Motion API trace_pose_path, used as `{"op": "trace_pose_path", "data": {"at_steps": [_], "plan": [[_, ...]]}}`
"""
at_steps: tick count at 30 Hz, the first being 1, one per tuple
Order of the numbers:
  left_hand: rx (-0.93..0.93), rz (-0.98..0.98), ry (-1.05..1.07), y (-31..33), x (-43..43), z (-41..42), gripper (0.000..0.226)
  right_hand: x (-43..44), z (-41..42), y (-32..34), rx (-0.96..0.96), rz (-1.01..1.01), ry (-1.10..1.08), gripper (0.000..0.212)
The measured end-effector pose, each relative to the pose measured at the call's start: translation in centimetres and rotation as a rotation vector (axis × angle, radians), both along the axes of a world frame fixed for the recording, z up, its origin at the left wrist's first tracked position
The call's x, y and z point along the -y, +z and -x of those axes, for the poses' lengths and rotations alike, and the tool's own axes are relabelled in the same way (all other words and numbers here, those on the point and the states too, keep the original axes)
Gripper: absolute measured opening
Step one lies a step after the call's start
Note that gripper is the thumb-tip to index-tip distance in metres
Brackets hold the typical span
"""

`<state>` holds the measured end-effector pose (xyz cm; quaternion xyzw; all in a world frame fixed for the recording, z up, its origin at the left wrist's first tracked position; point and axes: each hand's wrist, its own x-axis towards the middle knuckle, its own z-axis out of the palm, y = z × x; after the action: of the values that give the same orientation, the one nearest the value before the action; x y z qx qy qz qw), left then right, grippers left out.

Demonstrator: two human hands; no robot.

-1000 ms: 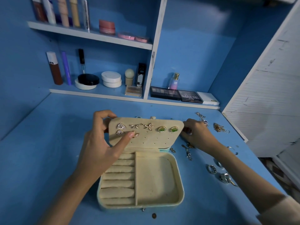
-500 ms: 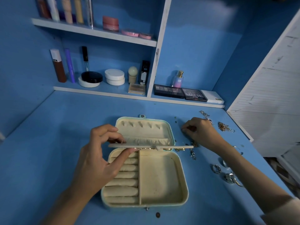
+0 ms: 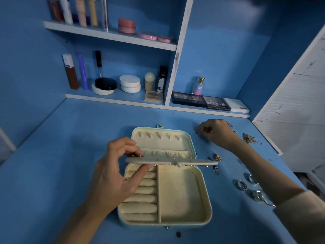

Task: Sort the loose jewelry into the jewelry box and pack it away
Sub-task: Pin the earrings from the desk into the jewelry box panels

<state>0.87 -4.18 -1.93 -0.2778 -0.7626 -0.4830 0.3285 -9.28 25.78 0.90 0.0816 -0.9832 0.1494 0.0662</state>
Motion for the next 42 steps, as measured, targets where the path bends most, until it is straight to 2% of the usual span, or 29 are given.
{"op": "trace_pose_path", "data": {"at_steps": [8,13,22,29,42], "plan": [[0.008,-0.004,-0.001,0.0,-0.1,0.1,0.050,0.2,0.6,0.2,0.038,0.005,-0.024,0.014],[0.006,0.003,0.008,-0.1,0.0,0.1,0.050,-0.2,-0.1,0.3,-0.004,0.102,-0.065,0.013],[0.008,0.001,0.010,-0.1,0.0,0.1,0.051,-1.2,-2.2,-0.7,-0.087,0.029,0.081,0.012],[0.003,0.007,0.016,-0.1,0.0,0.1,0.050,-1.4,-3.0,-1.2,-0.175,0.039,0.106,0.014],[0.006,0.000,0.001,-0.3,0.1,0.1,0.052,-1.7,-3.7,-1.2,-0.183,0.056,0.125,0.016]]}}
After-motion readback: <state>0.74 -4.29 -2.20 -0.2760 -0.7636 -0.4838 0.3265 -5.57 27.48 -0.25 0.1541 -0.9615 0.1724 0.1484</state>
